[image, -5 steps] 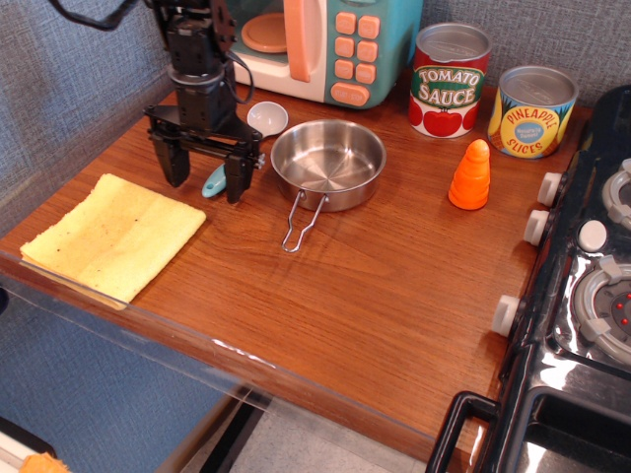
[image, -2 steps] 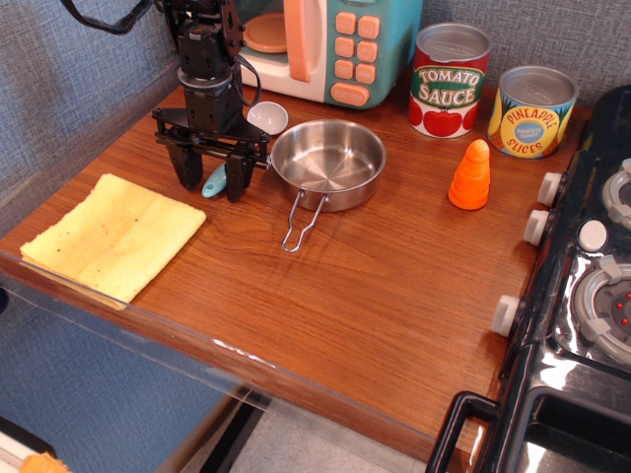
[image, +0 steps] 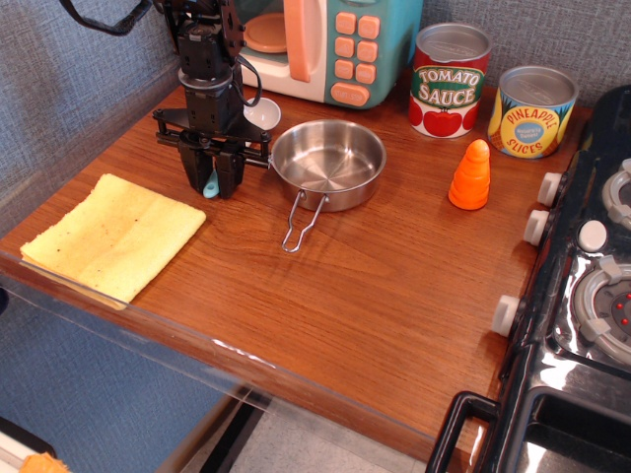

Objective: Move the blue spoon to below the orange cone and to the right of the silver bowl.

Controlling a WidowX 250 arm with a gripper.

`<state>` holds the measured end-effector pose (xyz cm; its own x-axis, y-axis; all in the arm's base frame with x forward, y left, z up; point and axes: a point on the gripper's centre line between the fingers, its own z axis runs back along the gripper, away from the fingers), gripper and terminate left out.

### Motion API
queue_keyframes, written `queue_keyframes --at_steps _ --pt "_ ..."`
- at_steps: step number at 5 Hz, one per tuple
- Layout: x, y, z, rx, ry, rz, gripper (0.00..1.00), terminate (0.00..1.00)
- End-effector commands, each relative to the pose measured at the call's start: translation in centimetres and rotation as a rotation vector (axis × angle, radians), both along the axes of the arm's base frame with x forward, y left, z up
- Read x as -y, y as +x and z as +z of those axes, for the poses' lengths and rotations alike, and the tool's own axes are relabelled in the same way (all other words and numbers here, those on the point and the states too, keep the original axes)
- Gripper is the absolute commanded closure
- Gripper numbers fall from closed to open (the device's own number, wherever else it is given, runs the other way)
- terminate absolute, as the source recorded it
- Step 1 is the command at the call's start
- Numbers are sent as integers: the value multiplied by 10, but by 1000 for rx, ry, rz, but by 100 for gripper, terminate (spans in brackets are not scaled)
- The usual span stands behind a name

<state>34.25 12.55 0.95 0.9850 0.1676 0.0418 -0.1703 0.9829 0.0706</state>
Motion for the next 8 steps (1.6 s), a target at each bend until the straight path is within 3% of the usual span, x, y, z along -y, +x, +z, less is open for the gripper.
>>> queue_keyframes --at_steps 1,2,3,4,5,8 --pt "-2 -5 75 216 16 40 100 0" --pt "13 -16 125 322 24 35 100 0" --pt "56 -33 151 326 -7 -62 100 0" --pt "102 -49 128 237 -71 -188 100 0" --pt "141 -71 102 187 -94 -256 100 0" --pt "173 -89 37 -40 -115 -313 100 0"
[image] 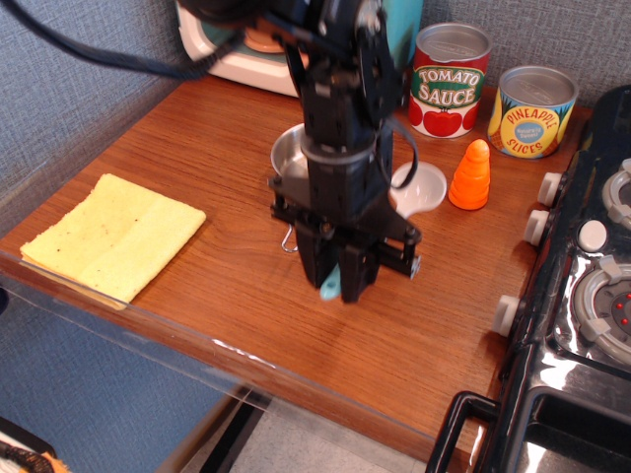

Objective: Move the blue spoon to below the orange cone and to the right of the silver bowl.

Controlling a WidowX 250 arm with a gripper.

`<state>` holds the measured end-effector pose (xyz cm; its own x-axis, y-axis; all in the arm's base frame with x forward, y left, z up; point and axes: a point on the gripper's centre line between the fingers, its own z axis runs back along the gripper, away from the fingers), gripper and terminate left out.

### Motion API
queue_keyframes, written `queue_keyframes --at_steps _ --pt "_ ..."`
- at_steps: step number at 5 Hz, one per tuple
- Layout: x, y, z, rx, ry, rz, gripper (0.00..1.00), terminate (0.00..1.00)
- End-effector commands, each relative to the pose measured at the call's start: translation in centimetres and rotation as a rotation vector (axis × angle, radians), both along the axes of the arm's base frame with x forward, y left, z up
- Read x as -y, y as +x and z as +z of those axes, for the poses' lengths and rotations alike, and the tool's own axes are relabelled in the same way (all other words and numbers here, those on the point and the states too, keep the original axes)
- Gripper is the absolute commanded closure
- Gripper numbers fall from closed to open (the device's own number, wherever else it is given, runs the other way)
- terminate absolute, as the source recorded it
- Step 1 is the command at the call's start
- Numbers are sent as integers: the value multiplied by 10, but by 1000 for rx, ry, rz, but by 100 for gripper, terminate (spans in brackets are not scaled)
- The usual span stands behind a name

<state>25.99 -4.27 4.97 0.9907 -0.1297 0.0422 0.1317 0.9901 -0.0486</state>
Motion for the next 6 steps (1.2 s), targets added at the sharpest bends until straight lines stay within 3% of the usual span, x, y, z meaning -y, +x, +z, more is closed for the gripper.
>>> queue_keyframes --at_steps 1,2,3,4,5,6 --pt "9 -7 -15 -93 19 -5 100 0" --pt "13 -9 -19 -115 26 2 100 0" --pt "17 -9 -17 -114 28 -20 0 0" --pt "17 -9 -8 -82 29 -28 0 0" --pt "8 -5 42 76 11 -5 0 0" --pt "-15 0 92 194 26 94 0 0"
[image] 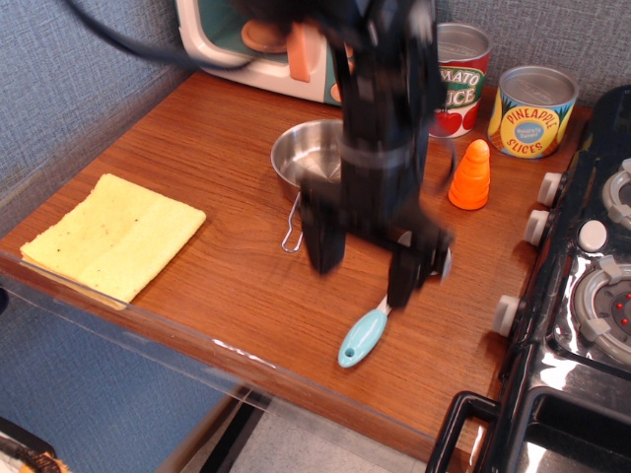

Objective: Move the blue spoon to below the orange cone and to the right of the silver bowl.

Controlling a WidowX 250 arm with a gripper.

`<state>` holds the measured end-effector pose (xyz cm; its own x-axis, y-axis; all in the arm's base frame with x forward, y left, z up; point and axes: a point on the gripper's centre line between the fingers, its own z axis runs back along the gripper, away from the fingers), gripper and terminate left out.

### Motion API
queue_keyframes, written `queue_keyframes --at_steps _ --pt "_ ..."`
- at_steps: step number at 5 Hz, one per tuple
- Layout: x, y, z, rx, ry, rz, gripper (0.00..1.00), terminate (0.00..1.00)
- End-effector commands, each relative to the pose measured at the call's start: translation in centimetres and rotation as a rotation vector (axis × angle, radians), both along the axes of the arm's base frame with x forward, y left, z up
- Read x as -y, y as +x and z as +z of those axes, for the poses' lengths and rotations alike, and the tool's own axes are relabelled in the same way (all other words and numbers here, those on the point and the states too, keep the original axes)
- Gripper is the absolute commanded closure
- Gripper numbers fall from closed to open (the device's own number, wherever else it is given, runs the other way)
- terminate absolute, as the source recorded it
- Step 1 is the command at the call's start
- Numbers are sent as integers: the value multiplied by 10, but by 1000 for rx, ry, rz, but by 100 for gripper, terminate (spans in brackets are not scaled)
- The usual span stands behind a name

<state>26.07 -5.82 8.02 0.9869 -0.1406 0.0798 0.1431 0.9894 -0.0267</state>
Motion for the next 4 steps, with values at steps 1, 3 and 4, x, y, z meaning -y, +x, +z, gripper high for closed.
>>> queue_keyframes --at_steps 1,3,4 --pt "-45 10 72 135 -42 127 0 0" --pt "-52 18 64 51 -69 13 0 0" --pt "-52 18 64 51 -69 13 0 100"
